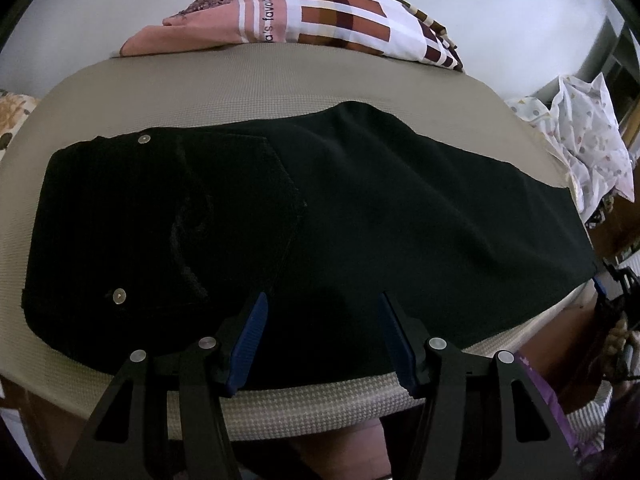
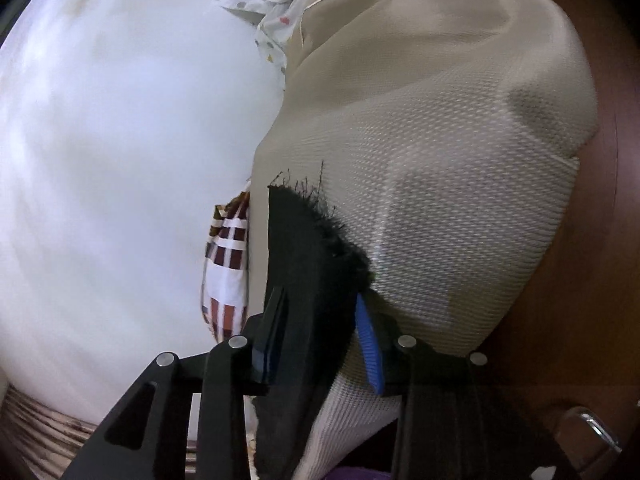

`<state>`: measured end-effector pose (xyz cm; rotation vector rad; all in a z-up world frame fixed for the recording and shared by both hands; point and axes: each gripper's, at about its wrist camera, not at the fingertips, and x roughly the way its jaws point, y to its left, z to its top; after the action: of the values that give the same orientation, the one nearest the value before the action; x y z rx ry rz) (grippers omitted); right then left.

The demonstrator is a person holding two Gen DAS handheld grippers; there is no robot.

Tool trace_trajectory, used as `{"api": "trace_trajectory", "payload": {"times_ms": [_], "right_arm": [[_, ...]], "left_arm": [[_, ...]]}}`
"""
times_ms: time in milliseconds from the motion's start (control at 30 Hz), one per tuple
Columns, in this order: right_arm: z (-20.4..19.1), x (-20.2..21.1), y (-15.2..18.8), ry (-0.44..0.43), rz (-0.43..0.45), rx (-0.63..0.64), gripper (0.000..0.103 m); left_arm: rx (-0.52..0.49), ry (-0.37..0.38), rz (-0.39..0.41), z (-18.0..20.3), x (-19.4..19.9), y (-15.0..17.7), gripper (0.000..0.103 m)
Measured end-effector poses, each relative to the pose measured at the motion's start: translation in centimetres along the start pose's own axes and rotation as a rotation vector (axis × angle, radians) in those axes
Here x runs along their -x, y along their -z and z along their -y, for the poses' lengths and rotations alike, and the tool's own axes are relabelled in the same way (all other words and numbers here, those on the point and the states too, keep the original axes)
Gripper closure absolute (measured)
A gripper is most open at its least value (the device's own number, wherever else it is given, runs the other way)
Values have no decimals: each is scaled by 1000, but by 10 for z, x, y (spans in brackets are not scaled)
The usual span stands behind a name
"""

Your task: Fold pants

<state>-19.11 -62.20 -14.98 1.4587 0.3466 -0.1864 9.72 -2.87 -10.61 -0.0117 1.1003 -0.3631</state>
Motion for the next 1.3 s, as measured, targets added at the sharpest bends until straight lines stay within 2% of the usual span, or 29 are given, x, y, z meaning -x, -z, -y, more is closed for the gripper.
{"api": "trace_trajectory", "payload": {"times_ms": [33, 67, 100, 267, 367, 433, 467, 500, 533, 567, 667, 800, 933, 1067, 1133, 1300], "right_arm": [[-5, -3, 1, 16, -4, 22, 74], [-10, -5, 2, 39, -6, 47, 91], [-17, -6, 3, 66, -11, 79, 94], [-26, -5, 6, 75, 13, 126, 94], [-20, -9, 3, 79, 4, 104, 90], [-19, -14, -1, 78, 4, 94, 77], [-19, -16, -2, 82, 6, 91, 66], [-18, -18, -4, 58, 10, 83, 62], [-20, -20, -5, 50, 13, 83, 62], [-22, -23, -6, 63, 12, 98, 63], [-28, -36, -7, 169, -26, 137, 94], [-34, -36, -5, 198, -16, 161, 94], [-54, -39, 2, 143, -29, 174, 94], [-83, -58, 20, 102, -86, 222, 94], [-97, -71, 34, 85, -126, 251, 94], [-120, -106, 68, 65, -225, 310, 94]], "left_arm": [[5, 0, 1, -1, 0, 0, 44], [9, 3, 0, -3, 0, -1, 44], [14, 6, 0, -4, 0, -1, 44], [29, 11, 2, -10, 1, 0, 44], [34, 15, 0, -13, 1, 0, 44], [36, 16, -1, -15, 1, 0, 44], [37, 17, -1, -16, 1, 0, 44], [37, 18, -1, -16, 0, 1, 44], [37, 16, -2, -16, 0, 1, 44], [36, 14, -3, -16, 0, 1, 44], [39, 12, 5, -17, 3, 0, 44], [20, -1, 26, -17, 7, -1, 44], [-2, -20, 31, -16, 9, 0, 44], [-7, -36, 46, -18, 11, 0, 44], [3, -45, 51, -20, 13, 0, 35], [25, -42, 75, -27, 18, 1, 32]]}}
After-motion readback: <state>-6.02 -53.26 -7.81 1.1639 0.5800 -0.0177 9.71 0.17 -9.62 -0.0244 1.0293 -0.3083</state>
